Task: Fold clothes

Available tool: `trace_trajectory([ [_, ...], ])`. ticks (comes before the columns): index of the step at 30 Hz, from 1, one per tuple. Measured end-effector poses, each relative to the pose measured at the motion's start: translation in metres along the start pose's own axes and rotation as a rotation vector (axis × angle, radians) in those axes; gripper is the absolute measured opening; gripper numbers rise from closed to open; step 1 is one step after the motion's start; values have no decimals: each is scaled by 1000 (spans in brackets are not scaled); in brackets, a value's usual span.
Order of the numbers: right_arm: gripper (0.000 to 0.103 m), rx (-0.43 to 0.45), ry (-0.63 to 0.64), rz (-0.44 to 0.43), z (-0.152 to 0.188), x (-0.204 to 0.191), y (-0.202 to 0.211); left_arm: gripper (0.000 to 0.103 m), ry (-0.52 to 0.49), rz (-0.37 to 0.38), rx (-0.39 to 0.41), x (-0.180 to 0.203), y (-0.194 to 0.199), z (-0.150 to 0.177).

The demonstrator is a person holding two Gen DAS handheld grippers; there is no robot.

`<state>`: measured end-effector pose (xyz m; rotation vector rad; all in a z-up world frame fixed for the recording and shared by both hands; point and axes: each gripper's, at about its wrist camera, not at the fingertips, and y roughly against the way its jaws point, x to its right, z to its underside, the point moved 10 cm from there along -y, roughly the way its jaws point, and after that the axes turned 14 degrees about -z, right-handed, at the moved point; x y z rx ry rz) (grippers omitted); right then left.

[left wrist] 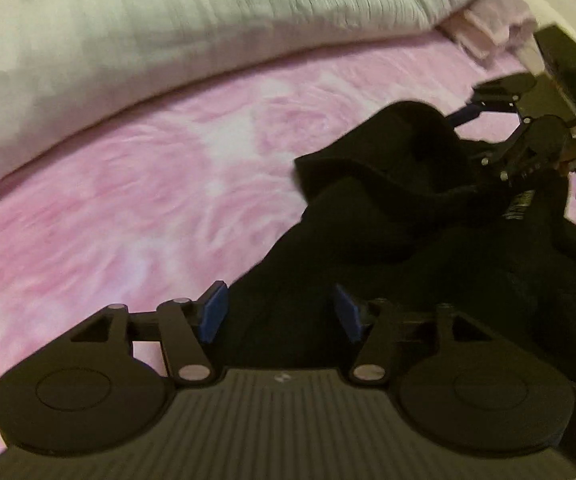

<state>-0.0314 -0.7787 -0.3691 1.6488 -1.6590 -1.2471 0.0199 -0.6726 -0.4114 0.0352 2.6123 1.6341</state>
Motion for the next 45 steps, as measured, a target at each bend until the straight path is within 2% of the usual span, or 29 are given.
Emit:
trace_trajectory([
  [3,73,-25,-1,-16,1,3,-30,32,53,-18,-51,3,-28,-3],
  [4,57,-9,-43,-21,1,8,-29,16,70,-28,-44,0,-28,-4],
  [5,42,13,-92,-25,0,13,-26,6,79,-23,-34,-2,-23,-6],
  [6,15,34,-141,-29,-2,19,-23,6,91,-18,-14,-4,-14,-7],
  [7,10,47,-158,-18,-6,23,-22,6,93,-35,26,-10,-2,-12],
  [8,9,58,-167,-3,-11,26,-21,6,96,-56,61,-19,7,-17],
  [10,9,79,-185,26,-21,33,-18,7,128,-80,100,-36,16,-26],
  [12,11,100,-203,56,-31,40,-16,10,190,-103,74,-49,3,-30],
  [13,16,111,-212,70,-35,44,-15,13,221,-108,39,-52,-8,-28],
  [14,22,122,-221,85,-40,47,-13,21,257,-106,-5,-54,-19,-23],
  [15,38,132,-230,100,-45,51,-12,25,290,-113,-31,-57,-27,-19],
  [16,46,143,-239,114,-50,54,-11,26,308,-114,-19,-58,-26,-15],
  [18,48,187,-261,165,-44,53,1,31,335,-124,6,-64,-17,-7],
  [19,49,211,-287,163,-38,46,9,34,336,-132,16,-68,-8,-2],
  [21,50,261,-349,145,-23,30,28,34,337,-148,35,-75,13,14],
  [23,51,287,-383,109,-6,5,44,39,377,-147,17,-74,40,44],
  [26,51,257,-352,-19,26,-63,54,39,438,-146,-10,-72,81,90],
  [29,51,182,-369,-127,64,-124,43,43,501,-140,-38,-68,121,135],
  [30,51,156,-375,-161,77,-144,40,45,532,-112,-51,-58,134,151],
  [33,51,76,-395,-265,116,-204,30,59,646,-17,-87,-16,162,191],
  [37,52,-30,-419,-403,167,-284,20,62,752,175,-167,59,165,230],
  [39,51,-45,-432,-412,177,-300,13,63,772,239,-217,93,155,242],
  [42,51,-36,-439,-467,184,-326,18,63,820,308,-264,123,141,248],
  [45,51,-50,-398,-496,181,-347,21,60,843,321,-278,133,136,252],
])
